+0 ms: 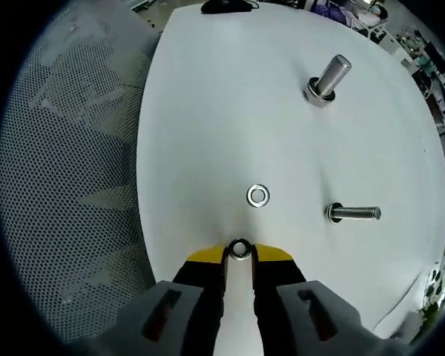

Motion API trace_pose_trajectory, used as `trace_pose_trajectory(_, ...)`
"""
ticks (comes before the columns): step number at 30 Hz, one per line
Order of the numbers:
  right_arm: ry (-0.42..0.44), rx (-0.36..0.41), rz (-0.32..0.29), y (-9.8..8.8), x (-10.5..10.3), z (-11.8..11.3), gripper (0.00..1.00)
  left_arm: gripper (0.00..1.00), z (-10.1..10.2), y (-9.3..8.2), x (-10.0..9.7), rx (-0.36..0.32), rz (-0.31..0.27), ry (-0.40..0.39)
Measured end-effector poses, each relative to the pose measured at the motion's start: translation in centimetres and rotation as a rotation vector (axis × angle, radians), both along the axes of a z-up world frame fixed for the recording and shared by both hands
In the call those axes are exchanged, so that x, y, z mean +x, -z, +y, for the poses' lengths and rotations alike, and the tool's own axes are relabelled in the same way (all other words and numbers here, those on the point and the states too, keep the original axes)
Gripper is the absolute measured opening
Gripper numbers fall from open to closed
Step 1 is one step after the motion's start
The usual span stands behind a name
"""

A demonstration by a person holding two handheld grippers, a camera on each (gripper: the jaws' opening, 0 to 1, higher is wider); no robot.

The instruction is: Place the washer onto the threaded stud by aligning its center hole with the stud, sliding it down to the base, and recovering from edge contact or off-axis alignment until the washer reaches the visible bottom stop.

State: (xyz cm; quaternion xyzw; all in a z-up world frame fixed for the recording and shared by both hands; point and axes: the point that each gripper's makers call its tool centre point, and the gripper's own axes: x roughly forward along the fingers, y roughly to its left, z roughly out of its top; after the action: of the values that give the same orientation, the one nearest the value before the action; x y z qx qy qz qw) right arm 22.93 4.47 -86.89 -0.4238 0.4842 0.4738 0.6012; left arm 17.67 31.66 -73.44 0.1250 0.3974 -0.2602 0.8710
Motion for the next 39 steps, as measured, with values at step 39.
trace_pose_trajectory(39,0.198,0.187,-0.040,-4.6,4.8,-0.3,0.14,0.30,0.0,0.0,0.0,-0.011,-0.003,-0.003)
